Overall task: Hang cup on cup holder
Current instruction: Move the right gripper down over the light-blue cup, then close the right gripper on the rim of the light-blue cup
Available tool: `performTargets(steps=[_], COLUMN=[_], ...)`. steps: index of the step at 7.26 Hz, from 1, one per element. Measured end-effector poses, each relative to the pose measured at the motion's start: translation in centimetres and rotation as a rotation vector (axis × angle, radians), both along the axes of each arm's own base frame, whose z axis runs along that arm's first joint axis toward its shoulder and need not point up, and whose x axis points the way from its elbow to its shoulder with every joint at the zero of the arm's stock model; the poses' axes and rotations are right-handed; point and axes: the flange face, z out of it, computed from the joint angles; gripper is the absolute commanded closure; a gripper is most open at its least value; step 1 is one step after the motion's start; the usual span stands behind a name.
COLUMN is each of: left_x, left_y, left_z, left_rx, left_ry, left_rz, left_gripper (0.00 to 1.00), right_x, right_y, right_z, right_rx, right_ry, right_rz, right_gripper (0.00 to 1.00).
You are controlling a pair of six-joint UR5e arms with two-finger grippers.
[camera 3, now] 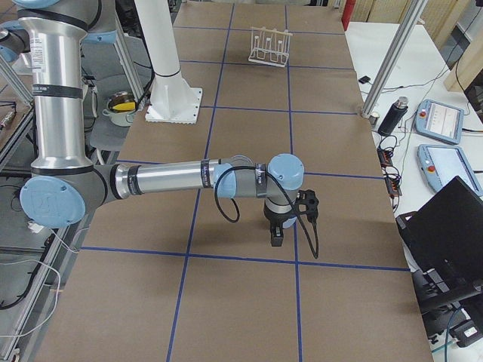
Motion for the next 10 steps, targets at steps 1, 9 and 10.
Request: performTargets(steps=[1,9,10], left_x=[0.1,2.9,2.9], left_y=[-0.1,-0.7,-0.6], left_z=[-0.7,-3.1,-3.1], left_rx=[0.017,0.112,0.118], left_ry=[0.002,0.010,0.010], left_rz=[0.002,0.027,0.027], left_gripper=[0.01,0.01,0.01], right_x=[-1.5,-11.5,-12.2], right_y=[-1.3,-4.8,-5.6], right_z=[-1.3,-0.7,-0.1], right_rx=[0.084,0.216,0.200], right_ry=[0.038,0.037,0.033], right_rz=[-0.015,-0.148,-0.158], right_gripper=[0.00,0.00,0.00])
